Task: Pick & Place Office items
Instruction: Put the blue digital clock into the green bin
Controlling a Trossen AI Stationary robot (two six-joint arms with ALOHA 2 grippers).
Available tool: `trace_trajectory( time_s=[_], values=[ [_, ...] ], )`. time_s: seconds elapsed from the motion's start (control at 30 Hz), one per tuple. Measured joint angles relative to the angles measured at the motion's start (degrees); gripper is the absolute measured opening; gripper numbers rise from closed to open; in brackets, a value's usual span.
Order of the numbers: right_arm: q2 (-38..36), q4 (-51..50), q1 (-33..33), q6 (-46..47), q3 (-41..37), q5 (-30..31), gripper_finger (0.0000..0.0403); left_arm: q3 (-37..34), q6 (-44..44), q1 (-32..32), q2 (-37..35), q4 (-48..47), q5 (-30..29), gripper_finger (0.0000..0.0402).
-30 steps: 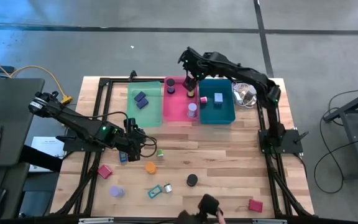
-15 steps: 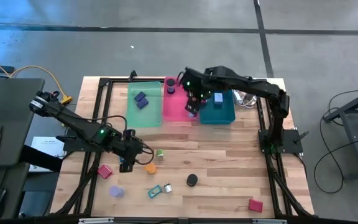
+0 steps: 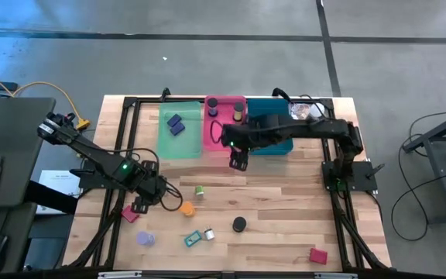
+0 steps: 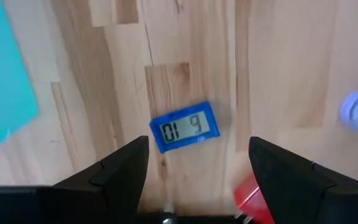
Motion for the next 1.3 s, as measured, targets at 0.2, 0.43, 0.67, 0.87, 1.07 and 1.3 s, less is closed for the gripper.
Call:
trace_trajectory(
  time_s=[0.2, 0.43, 0.67, 0.87, 1.07, 1.3],
  values=[
    [0.0, 0.2, 5.1, 2.2, 0.0, 0.2, 0.0268, -0.2, 11.2, -0.1, 0.0, -0.5, -0.1, 0.0269],
    [0.0, 1.0, 9.9, 4.4, 0.0, 3.5, 0.0268, -0.2, 15.3, 3.1, 0.0, -1.9, -0.1, 0.0269],
    [0.1, 4.7, 12.0, 4.1, -2.5, 3.6, 0.0268, -2.1, 30.4, 4.8, 0.0, 0.4, 3.2, 0.0269],
    [0.0, 4.6, 12.4, 6.8, -6.8, 3.4, 0.0268, -7.1, 34.0, 4.3, 0.0, 2.9, 7.4, 0.0269],
    [0.0, 5.4, 12.3, 8.3, -9.9, 3.4, 0.0268, -7.9, 33.3, 4.3, 0.3, 4.4, 4.7, 0.0269],
    [0.0, 8.7, 12.2, 7.7, -10.3, 3.3, 0.0268, -7.9, 33.2, 4.3, 1.6, 4.4, 4.6, 0.0269]
  ],
)
